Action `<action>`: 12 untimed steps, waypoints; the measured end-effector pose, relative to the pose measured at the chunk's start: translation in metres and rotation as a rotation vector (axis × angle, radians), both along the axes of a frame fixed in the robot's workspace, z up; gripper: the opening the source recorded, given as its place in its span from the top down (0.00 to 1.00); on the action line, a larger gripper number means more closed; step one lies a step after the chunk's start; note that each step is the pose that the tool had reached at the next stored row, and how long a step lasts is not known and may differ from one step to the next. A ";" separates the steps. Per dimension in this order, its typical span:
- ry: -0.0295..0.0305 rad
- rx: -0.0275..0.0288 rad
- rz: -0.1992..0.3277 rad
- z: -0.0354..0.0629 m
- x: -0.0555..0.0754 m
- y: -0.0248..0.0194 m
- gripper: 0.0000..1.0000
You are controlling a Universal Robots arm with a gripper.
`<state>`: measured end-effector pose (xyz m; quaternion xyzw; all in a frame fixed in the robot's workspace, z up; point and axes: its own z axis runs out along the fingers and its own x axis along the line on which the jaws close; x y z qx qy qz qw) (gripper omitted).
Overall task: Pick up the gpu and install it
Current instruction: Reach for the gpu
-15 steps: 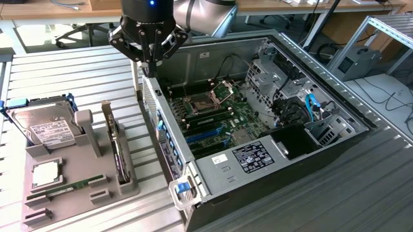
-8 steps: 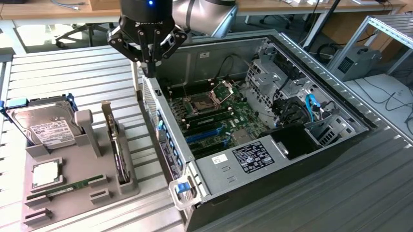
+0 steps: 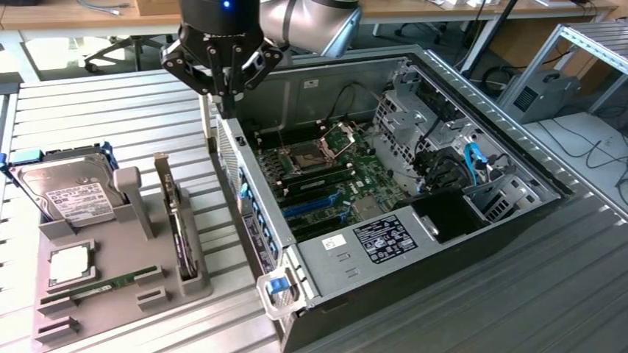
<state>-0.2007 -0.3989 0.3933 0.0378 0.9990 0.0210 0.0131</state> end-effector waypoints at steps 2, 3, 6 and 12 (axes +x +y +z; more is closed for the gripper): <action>0.0000 -0.0005 0.000 0.0000 -0.001 0.0000 0.89; 0.0000 -0.0007 0.000 0.0000 -0.001 0.0000 0.89; 0.0000 -0.0011 0.000 0.0000 -0.001 0.0000 0.89; 0.0000 -0.0015 0.000 0.0000 -0.002 0.0000 0.89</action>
